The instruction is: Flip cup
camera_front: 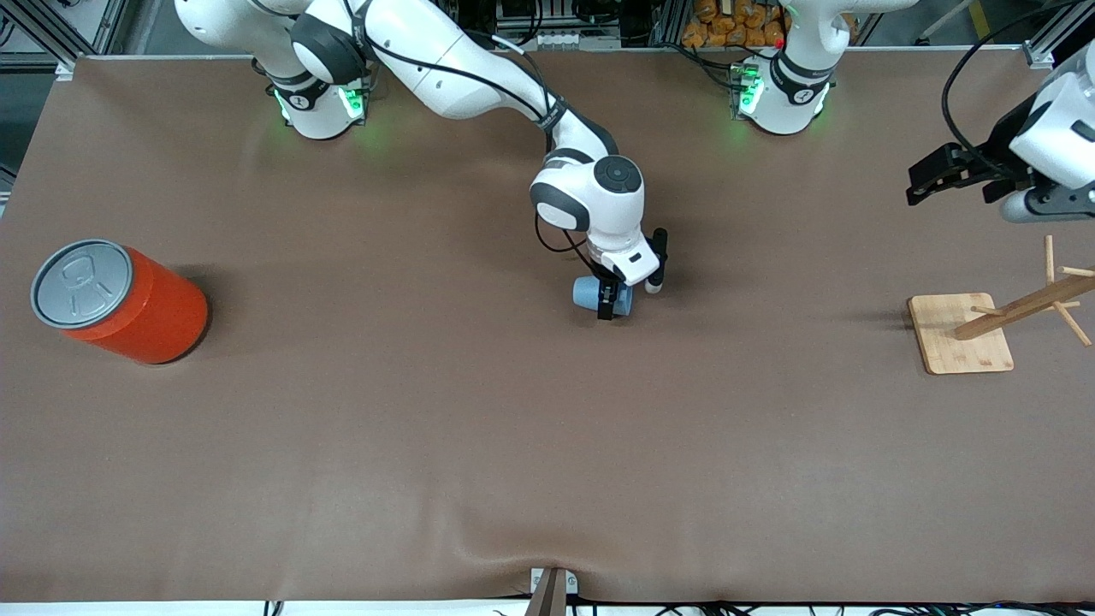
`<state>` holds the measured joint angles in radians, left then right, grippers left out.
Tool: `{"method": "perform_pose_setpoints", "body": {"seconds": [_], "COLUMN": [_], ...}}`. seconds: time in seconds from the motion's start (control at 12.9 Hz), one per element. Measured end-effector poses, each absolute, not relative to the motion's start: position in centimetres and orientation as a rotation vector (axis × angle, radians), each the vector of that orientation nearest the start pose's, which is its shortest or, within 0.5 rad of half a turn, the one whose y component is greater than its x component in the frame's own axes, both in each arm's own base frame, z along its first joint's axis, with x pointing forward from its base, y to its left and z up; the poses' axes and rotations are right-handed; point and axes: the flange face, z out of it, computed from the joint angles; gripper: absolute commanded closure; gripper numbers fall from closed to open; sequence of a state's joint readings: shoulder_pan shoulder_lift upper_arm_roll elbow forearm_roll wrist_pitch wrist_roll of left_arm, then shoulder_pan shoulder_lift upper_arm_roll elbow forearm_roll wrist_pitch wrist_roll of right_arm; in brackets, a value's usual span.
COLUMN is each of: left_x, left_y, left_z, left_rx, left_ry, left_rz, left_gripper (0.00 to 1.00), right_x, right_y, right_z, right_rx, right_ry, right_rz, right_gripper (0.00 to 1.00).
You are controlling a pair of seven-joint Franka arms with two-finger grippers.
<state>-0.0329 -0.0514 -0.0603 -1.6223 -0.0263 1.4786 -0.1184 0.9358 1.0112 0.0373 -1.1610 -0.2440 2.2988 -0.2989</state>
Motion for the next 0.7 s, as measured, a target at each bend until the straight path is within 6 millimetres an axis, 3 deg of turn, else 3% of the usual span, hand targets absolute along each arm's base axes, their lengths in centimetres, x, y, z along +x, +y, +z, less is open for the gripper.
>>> {"method": "perform_pose_setpoints", "body": {"seconds": [0.39,0.7], "left_x": [53.4,53.6], "left_y": [-7.0,-11.2], "left_z": [59.3,56.1], "left_rx": [-3.199,-3.194], "left_ry": [-0.006,0.107], "left_rz": [0.247,0.34], "left_gripper": [0.0,0.0], "right_x": [45.2,45.0], "right_y": [63.1,63.4], "right_z": [18.2,19.0], "right_rx": [-2.49,-2.523], "right_ry": [-2.114,-2.06], "right_rz": [-0.304,-0.32], "right_gripper": [0.0,0.0]}}
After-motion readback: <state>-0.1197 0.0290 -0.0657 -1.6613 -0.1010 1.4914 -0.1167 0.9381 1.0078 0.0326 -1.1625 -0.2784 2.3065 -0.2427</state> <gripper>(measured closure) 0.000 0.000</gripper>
